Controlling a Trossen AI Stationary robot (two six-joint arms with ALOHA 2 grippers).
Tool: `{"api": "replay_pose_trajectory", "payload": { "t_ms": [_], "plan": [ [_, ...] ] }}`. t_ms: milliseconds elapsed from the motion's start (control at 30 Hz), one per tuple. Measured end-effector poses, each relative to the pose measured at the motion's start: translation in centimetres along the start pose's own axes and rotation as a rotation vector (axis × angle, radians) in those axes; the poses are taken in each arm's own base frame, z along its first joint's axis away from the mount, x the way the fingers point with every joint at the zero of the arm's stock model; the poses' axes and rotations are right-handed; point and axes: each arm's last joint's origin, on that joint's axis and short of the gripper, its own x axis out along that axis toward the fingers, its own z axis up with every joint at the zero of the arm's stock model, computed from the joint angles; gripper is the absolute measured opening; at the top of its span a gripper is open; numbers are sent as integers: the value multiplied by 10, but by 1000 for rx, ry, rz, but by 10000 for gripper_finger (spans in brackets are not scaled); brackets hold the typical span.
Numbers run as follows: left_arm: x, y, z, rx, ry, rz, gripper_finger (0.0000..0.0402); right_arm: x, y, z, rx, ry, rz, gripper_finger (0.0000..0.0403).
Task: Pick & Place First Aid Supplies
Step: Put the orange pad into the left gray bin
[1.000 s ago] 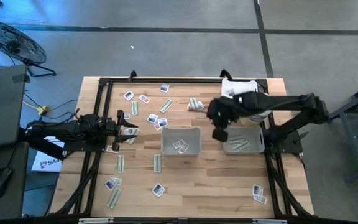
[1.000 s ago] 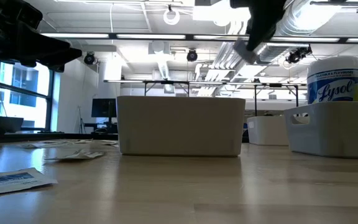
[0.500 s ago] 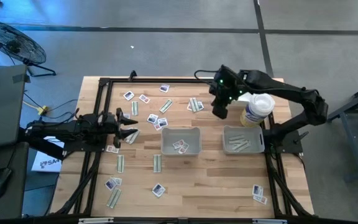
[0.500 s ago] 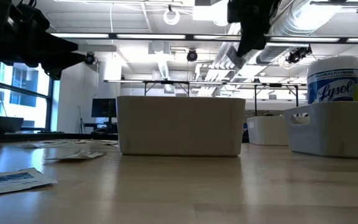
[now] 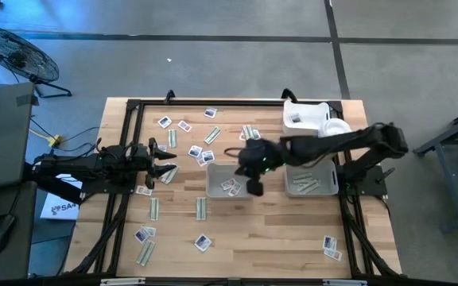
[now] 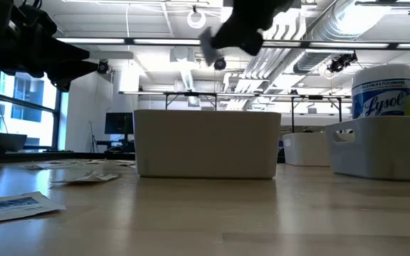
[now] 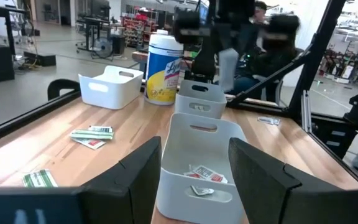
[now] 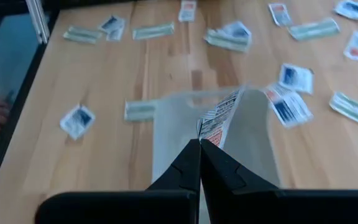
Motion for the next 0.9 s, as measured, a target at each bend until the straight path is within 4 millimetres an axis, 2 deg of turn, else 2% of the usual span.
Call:
{"api": "replay_pose_trajectory", "payload": {
  "t_ms": [200,400,600,767,900],
  "plan": [
    [0,0,0,0,1,0,186,47,9,-17,6,65,-23,0],
    [0,0,0,0,1,0,186,68,10,-31,-62,131,-44,0],
    [0,0,0,0,1,1,186,71,5,-44,-168,258,-82,0],
    [0,0,0,1,5,0,186,68,-7,-53,-177,366,-160,0],
    [0,0,0,1,6,1,186,67,-13,-53,-178,380,-180,0]
  ]
}}
